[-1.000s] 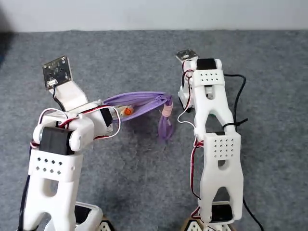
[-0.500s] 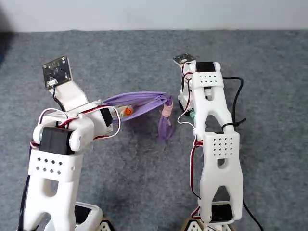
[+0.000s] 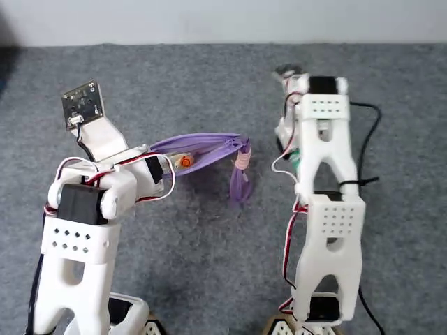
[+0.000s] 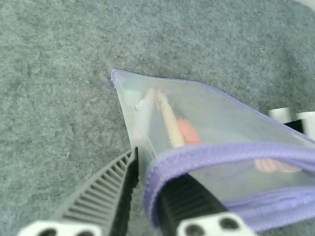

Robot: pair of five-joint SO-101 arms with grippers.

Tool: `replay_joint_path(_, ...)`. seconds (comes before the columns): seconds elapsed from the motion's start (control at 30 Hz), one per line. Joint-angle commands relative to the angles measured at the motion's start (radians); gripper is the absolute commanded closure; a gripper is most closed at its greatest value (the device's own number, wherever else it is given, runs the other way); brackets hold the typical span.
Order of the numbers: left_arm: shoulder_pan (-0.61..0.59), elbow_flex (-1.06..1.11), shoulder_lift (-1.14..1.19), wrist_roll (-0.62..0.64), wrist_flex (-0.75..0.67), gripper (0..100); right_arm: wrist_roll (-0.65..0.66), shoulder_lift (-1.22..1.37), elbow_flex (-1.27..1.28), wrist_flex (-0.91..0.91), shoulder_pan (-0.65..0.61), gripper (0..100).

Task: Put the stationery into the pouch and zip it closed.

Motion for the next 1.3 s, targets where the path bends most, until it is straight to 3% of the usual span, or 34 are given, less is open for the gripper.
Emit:
replay_joint_path(0.0, -0.002, -0.004, -0.006, 0.006, 0.005, 99, -0.015, -0.177, 0.041, 0.048, 0.031, 99.1)
replay_joint_path(0.27, -0.002, -0.004, -0.006, 0.006, 0.005, 99, -0.023, -0.573, 0.454, 0.044, 0.024, 99.1)
replay_joint_path(0.37, 0.005, -0.002, -0.006, 0.006, 0.005, 99, -0.083, -0.711, 0.566, 0.042, 0.002, 99.1)
replay_joint_path(0.87, 0.021, -0.01, 0.0, 0.006, 0.005, 99, -0.298, -1.323, 0.853, 0.021, -0.153, 99.1)
replay_joint_path(1.27, 0.068, -0.137, 0.117, 0.011, 0.08, 99, -0.367, -1.836, 1.079, -0.311, -0.34, 99.1)
